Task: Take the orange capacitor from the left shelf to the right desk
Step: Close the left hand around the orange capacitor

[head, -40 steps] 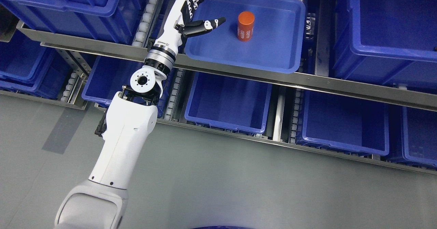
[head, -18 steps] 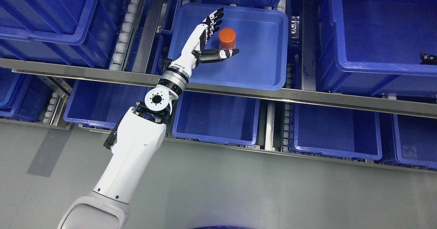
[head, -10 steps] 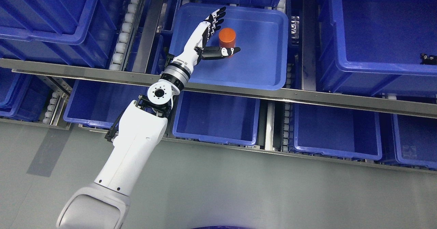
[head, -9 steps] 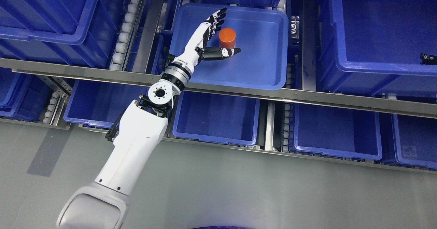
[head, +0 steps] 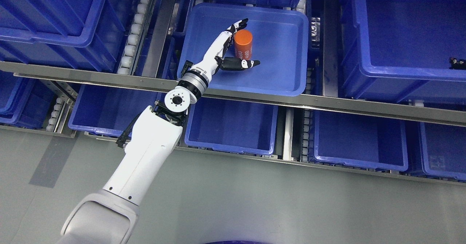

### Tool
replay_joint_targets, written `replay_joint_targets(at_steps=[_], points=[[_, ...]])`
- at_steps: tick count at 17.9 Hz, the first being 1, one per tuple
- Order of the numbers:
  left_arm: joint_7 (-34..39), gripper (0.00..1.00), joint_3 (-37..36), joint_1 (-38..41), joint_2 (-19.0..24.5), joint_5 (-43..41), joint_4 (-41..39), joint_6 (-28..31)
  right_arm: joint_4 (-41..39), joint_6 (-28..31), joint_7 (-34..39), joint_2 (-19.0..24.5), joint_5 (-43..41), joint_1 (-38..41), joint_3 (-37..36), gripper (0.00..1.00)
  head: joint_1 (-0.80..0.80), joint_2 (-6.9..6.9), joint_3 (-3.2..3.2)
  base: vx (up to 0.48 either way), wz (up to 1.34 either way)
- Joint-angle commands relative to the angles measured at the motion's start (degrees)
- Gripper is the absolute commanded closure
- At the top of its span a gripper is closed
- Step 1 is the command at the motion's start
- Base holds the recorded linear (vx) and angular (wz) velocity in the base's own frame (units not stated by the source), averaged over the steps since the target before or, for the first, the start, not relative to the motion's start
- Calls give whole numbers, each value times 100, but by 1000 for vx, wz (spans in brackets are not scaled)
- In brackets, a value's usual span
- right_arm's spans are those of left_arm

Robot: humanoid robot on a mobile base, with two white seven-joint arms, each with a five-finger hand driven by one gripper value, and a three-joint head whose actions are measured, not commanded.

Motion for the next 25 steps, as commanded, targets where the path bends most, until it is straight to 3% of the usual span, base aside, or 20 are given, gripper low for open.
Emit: replay_joint_targets(at_steps=[1,9,13,15,19,25], points=[[-3,7,-169,-184,100,-27,574,-16,-100,3,-1,-101,35,133,-62,0,0,0,0,0,0],[-12,36,-107,-272,100,0,680,-191,-100,3,-1,-101,35,133,-62,0,0,0,0,0,0],[-12,70,33,-264,100,9,689,-480,-100,3,-1,-101,35,133,-62,0,0,0,0,0,0],[-3,79,42,-264,100,17,706,-630,-100,3,-1,-101,35,125,-62,0,0,0,0,0,0],[23,92,130,-255,100,52,733,-841,-100,3,-1,-101,35,133,-62,0,0,0,0,0,0],[23,99,200,-246,100,140,733,-1149,-100,3,-1,-101,35,133,-62,0,0,0,0,0,0]])
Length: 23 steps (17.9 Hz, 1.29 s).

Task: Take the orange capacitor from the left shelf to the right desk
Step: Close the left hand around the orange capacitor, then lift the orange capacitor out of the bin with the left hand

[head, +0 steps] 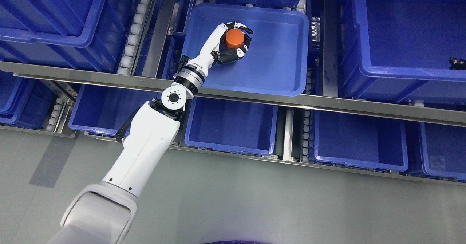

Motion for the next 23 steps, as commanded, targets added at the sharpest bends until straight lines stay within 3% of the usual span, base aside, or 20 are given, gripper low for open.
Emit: replay_joint_targets(at_steps=[1,5,11,15,20,23], points=[[4,99,190,7,100,101,72,-213,-100,4,0,-100,35,132,-62,0,0,0,0,0,0],[-13,99,515,7,100,329,-112,-486,-100,4,0,-100,35,132,-62,0,0,0,0,0,0],[-31,99,1402,199,100,742,-1507,-539,-100,4,0,-100,35,132,-62,0,0,0,0,-22,-1],[-14,99,1544,945,100,742,-2790,-504,-100,4,0,-100,35,132,-62,0,0,0,0,-85,10],[-22,98,1491,1965,100,742,-3679,-627,-100,4,0,-100,35,132,-62,0,0,0,0,-115,69],[-31,98,1351,2466,100,742,-4128,-987,-100,4,0,-100,35,132,-62,0,0,0,0,-93,102]])
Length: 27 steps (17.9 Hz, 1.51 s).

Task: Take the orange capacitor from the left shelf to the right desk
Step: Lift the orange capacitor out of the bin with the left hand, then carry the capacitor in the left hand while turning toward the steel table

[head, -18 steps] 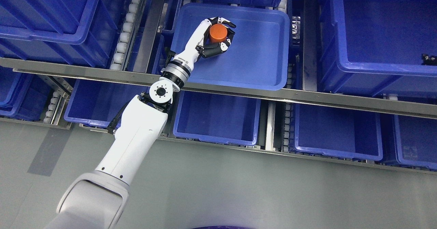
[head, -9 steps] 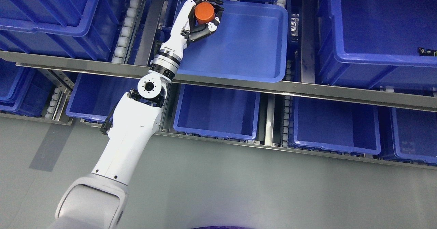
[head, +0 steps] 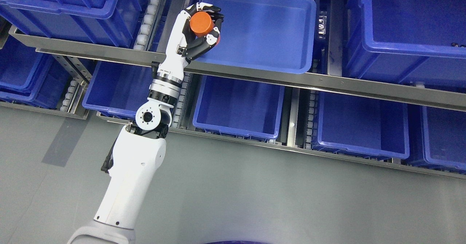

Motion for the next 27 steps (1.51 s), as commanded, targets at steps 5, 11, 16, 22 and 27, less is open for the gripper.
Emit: replay_joint_targets(at_steps=[5,11,16,22,27], points=[[-37,99,-71,1133,100,32,-1945,-588,-100,4,-1,-98,35,128,-61,0,0,0,0,-98,-100],[-98,99,-202,1151,100,32,-1972,-623,-100,4,-1,-98,35,120,-61,0,0,0,0,-119,-461],[-98,99,-615,1221,100,32,-1990,-684,-100,4,-1,-98,35,128,-61,0,0,0,0,-117,-481],[-89,98,-967,1300,100,32,-1990,-781,-100,4,-1,-98,35,128,-61,0,0,0,0,-45,-333],[-98,98,-967,1336,100,32,-1981,-781,-100,4,-1,-98,35,128,-61,0,0,0,0,32,-546]])
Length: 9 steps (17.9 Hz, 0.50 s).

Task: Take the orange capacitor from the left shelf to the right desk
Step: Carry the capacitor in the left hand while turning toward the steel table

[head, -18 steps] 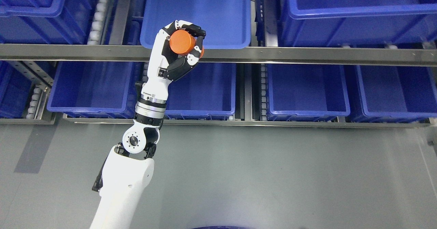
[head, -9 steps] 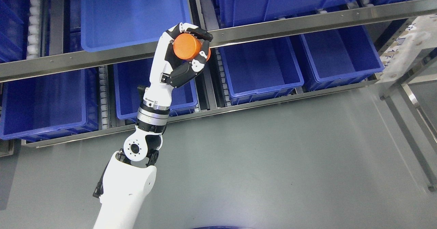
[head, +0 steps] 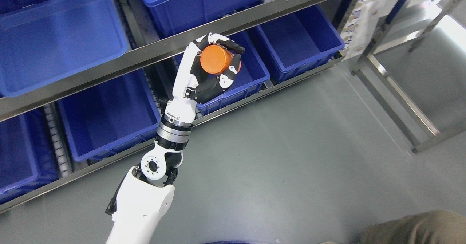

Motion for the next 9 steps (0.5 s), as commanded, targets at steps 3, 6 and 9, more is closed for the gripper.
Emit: replay_joint_targets(at_steps=[3,6,9], points=[[-3,98,-373,36,100,0,-120,6,-100,4,-1,-97,35,141,-61,0,0,0,0,110,-582],[-3,98,-487,9,100,0,-120,6,-100,4,-1,-97,35,132,-61,0,0,0,0,147,-579],[-3,98,-610,0,100,0,-111,15,-100,4,-1,-97,35,141,-61,0,0,0,0,183,-543]])
